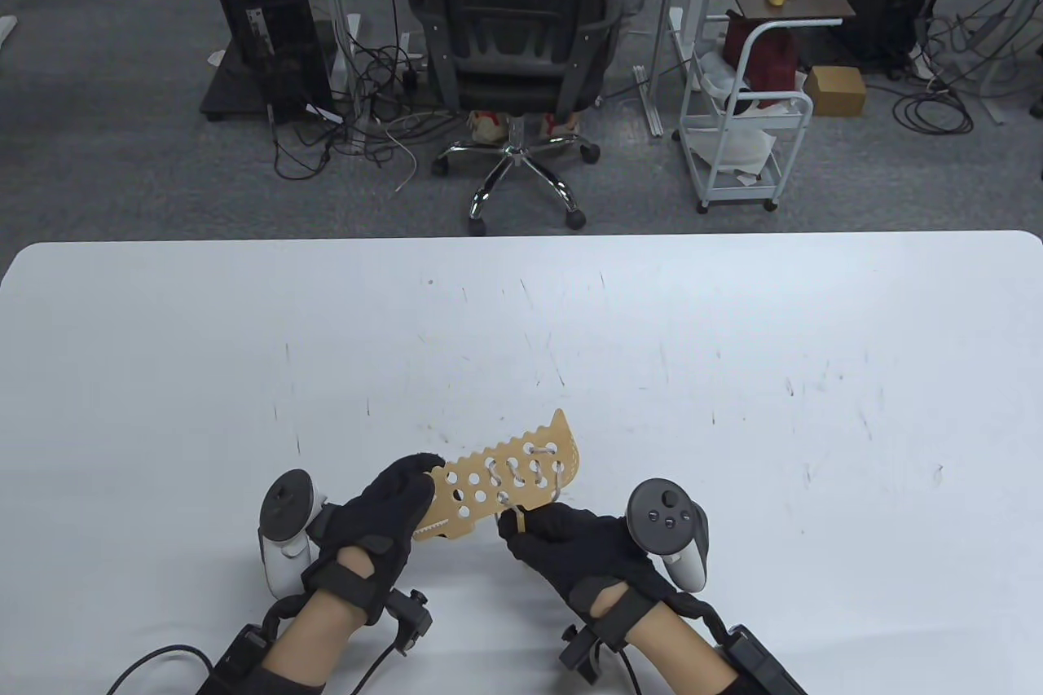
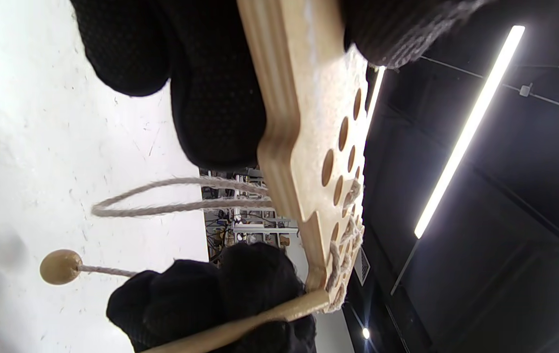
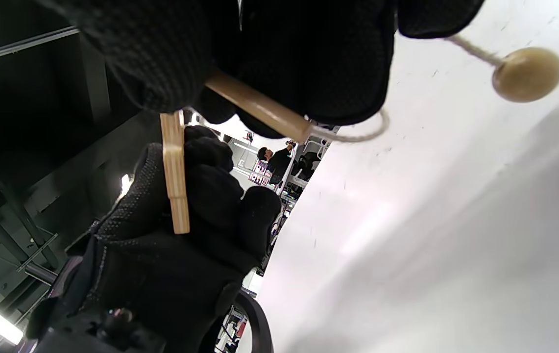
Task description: Thread rope through all holes on crocodile lacing toy
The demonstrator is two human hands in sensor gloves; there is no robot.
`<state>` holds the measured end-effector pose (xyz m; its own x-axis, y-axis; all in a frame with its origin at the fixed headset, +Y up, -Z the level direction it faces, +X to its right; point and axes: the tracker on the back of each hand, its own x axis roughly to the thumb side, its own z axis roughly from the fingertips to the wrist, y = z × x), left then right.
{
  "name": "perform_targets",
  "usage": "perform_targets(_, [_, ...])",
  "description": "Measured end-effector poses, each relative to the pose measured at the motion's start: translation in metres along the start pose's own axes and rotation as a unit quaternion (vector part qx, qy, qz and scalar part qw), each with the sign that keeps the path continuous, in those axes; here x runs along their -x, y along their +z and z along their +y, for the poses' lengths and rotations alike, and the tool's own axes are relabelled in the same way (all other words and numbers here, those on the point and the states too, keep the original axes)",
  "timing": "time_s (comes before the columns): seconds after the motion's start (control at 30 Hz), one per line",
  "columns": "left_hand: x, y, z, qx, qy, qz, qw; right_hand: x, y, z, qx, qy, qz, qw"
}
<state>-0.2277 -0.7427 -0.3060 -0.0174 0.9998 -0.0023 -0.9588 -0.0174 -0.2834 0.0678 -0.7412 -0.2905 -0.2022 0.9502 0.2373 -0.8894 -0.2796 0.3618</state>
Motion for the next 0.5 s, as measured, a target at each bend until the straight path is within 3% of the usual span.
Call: perform_targets(0.5, [0.001, 0.000, 0.020, -0.045, 0.015, 0.002, 0.999, -0.001, 0.002, -0.018, 0.041, -0.053, 0.002, 0.998])
